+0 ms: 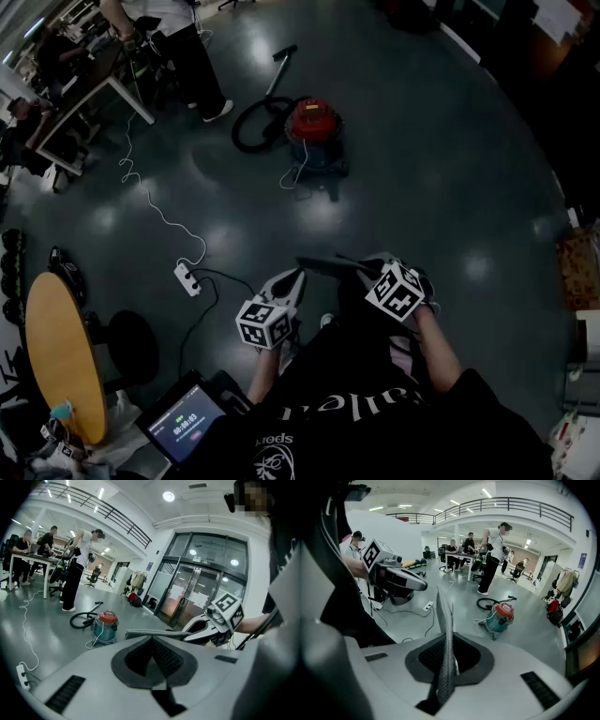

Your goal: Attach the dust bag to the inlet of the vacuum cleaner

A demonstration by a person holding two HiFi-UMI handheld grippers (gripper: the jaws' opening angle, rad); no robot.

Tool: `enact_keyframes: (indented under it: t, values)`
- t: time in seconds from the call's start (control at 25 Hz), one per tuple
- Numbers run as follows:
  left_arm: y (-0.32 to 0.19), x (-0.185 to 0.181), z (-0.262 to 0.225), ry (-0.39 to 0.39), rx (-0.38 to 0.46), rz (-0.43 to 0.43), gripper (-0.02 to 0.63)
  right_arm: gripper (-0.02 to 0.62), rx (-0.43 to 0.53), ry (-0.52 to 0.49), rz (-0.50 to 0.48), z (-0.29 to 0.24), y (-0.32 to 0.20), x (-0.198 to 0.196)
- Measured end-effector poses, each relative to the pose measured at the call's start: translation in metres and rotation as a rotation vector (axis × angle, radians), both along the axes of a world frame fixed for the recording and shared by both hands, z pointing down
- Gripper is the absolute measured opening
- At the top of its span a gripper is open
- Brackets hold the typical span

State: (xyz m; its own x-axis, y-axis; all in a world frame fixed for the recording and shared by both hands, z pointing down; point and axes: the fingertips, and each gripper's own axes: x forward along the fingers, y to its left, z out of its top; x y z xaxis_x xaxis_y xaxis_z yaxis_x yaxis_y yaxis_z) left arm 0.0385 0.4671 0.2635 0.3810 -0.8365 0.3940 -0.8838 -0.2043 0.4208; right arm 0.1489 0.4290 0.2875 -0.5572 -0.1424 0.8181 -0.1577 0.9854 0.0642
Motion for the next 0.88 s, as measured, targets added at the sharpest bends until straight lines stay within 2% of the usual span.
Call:
enact_keyframes:
  t: [0.12, 0.24, 0.48, 0.72, 0.88]
  values:
    - [0.001, 0.003, -0.004, 0.003, 0.009, 0.002, 0.006, 0.04, 0.012, -0.003, -0.008, -0.002, -0.004, 0.001]
    - [-0.023, -0.003, -0.002, 0.013, 0.007, -0.005, 0.006, 0.04, 0.018, -0.005, -0.022, 0.002, -0.033, -0.004]
    - [-0.15, -0.045, 0.006, 0.002, 0.003, -0.035, 0.006, 0.04, -0.02, -0.026, -0.045, 0.025, -0.155, -0.037]
    - [-0.247, -0.058, -0.003, -0.036, -0.005, -0.02, 0.006, 0.04, -0.043, -0.035, -0.076, 0.036, -0.238, -0.053]
    - [-0.295, -0.064, 0.006, -0.036, -0.02, -0.012, 0.006, 0.04, -0.065, -0.036, -0.084, 0.05, -0.281, -0.067]
